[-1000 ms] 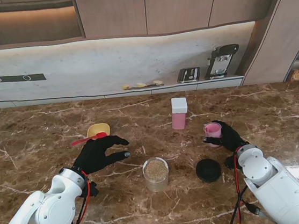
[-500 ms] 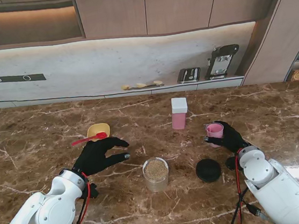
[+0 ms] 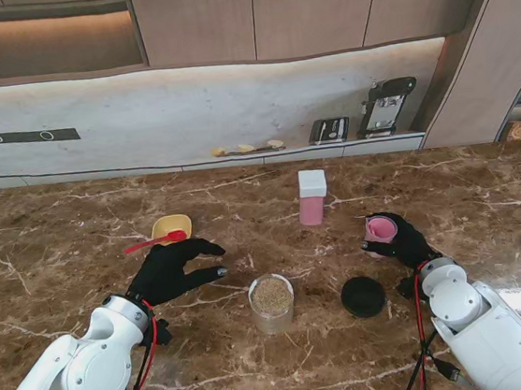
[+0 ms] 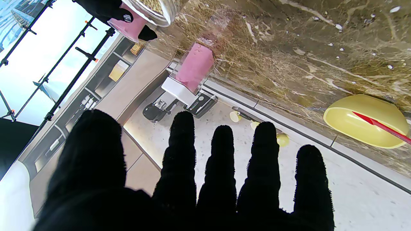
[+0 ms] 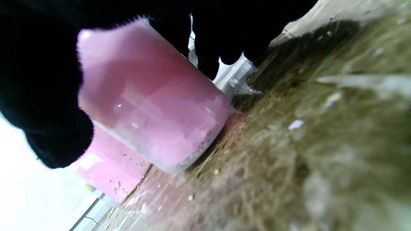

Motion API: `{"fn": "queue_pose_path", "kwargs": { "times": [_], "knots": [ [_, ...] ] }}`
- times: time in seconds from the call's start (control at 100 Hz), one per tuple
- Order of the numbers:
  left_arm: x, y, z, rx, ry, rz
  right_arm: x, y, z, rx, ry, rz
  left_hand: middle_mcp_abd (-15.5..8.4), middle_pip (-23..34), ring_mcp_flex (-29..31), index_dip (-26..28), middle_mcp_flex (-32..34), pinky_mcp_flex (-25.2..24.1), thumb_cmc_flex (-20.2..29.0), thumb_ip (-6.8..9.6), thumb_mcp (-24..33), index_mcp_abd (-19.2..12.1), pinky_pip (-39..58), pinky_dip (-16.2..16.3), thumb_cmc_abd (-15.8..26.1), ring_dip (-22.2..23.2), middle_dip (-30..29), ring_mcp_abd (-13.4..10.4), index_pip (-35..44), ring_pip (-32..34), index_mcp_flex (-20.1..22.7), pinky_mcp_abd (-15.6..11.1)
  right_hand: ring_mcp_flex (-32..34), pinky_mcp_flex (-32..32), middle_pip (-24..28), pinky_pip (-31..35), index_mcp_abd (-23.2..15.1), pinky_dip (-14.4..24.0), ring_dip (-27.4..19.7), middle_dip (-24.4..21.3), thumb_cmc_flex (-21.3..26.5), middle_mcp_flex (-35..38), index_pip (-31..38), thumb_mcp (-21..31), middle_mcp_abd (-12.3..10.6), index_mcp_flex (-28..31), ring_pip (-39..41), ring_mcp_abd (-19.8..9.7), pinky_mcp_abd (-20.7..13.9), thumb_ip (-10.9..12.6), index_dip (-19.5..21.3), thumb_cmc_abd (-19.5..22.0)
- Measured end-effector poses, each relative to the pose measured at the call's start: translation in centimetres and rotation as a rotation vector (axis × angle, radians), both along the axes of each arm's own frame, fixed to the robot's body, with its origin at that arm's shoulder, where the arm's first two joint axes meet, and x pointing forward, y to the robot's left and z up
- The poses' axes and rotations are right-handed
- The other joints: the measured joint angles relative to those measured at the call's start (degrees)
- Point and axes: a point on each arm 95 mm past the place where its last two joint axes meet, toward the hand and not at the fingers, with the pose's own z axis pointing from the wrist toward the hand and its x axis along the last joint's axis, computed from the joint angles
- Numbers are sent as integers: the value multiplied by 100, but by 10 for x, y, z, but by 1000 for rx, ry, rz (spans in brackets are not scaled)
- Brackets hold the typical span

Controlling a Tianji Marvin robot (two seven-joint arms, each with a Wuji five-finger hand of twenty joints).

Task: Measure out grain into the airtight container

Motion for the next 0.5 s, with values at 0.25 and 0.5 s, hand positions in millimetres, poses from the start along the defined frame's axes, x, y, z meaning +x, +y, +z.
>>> {"fn": "queue_pose_path", "kwargs": {
  "times": [0.25,0.5],
  "knots": [
    [0,0,0,-3,-4,2,-2,-3,0,6,-10,3,0,0,0,0,0,0,0,0,0,0,-3,6,0,0,0,0,0,0,0,1,-21,-113,0,238,117,279,151,0,0,0,-422,-111,64,-343,20,98,66,2,-210,0],
    [1,1,1,-4,-10,-1,-7,-5,6,-2,-29,11,0,-7,0,0,0,-4,0,0,0,3,-22,53,0,0,0,0,-4,0,0,4,3,-128,0,539,115,503,153,0,-19,-1,-720,-170,68,-508,34,402,698,2,-340,66]
  ]
}}
